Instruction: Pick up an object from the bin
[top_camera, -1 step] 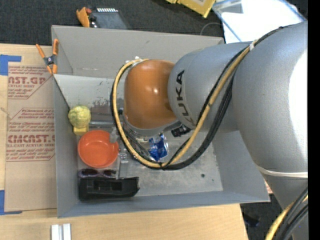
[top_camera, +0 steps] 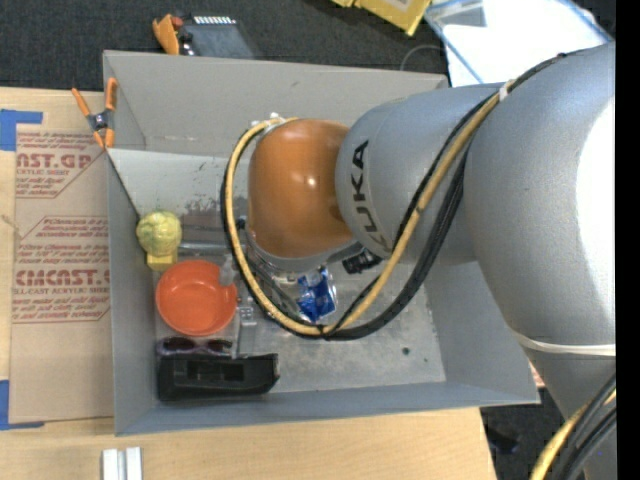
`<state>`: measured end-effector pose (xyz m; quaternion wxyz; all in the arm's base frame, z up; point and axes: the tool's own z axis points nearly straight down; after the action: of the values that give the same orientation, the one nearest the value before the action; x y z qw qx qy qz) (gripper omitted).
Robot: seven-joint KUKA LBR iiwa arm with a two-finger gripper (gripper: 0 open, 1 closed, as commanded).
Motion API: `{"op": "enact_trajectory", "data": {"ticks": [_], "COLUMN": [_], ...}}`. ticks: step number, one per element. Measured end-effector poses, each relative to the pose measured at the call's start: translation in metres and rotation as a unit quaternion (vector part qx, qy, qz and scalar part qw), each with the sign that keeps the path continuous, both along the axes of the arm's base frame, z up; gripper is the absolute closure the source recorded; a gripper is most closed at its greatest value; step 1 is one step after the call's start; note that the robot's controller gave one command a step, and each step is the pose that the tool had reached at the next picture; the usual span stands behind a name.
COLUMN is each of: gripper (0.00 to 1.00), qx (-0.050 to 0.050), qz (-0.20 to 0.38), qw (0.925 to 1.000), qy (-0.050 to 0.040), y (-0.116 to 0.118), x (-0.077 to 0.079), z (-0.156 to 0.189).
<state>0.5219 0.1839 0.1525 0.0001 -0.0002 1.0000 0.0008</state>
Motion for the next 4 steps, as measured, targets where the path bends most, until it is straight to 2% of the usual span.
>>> {"op": "enact_trajectory", "data": {"ticks": [1,2,3,4], "gripper": [1.00,1.00,1.00,1.00], "qx": [0.001,0.001,0.004,0.001], "qz": [0.032,0.032,0.050,0.058], "qw": [0.9995,0.9995,0.9987,0.9983], "qy": [-0.0032,-0.0031,-0.0100,-0.0037], "y": [0.033,0.033,0.025,0.042], "x": [0.016,0.016,0.005,0.031], "z": [-0.073,-0.073,-0.073,-0.034]}}
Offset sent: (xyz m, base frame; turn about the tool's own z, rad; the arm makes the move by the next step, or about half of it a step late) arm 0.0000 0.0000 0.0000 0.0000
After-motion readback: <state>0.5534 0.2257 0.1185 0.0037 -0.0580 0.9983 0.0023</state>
